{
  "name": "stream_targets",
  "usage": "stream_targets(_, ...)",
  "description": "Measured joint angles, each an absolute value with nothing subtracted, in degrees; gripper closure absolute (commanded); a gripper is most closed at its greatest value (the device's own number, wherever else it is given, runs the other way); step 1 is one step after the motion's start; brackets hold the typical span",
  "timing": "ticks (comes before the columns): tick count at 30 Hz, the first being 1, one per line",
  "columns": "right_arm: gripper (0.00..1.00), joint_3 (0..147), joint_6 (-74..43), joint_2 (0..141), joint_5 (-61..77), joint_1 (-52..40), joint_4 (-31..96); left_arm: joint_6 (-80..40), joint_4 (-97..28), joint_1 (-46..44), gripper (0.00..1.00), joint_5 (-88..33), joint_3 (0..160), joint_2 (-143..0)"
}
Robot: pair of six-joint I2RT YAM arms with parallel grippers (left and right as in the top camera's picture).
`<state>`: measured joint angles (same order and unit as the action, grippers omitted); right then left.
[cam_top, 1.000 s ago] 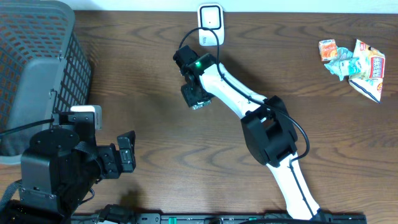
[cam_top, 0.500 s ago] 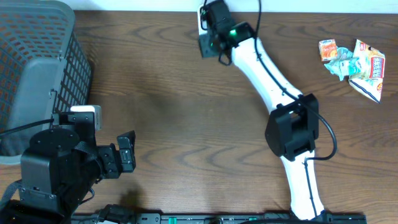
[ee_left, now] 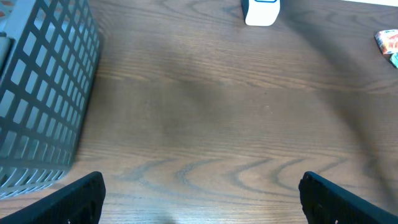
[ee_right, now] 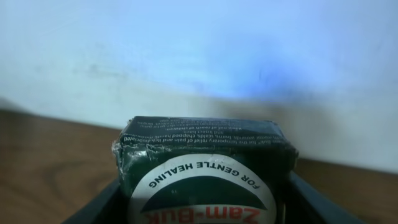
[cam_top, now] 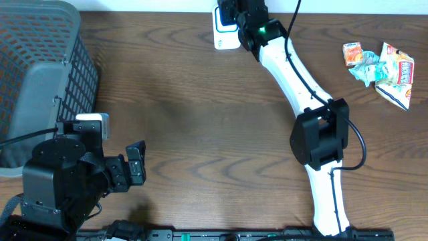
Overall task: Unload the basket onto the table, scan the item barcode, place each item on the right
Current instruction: 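Lift the Zam-Buk tin and hold it up to the white scanner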
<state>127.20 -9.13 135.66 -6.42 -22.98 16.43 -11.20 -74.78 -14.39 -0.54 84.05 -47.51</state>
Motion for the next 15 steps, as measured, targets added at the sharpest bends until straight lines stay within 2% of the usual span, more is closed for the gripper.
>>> stream_targets(8,0.48,127.35,-4.05,142.19,-11.25,-23.24,4.86,-11.38,-74.76,-14.39,0.02,-0.51,84.05,-47.51)
stream_targets(15,0.49,127.33,-2.72,146.47,-12.53,-23.49,1.06,-11.40,-74.76,-14.39,0.02,-0.54,84.05,-47.51)
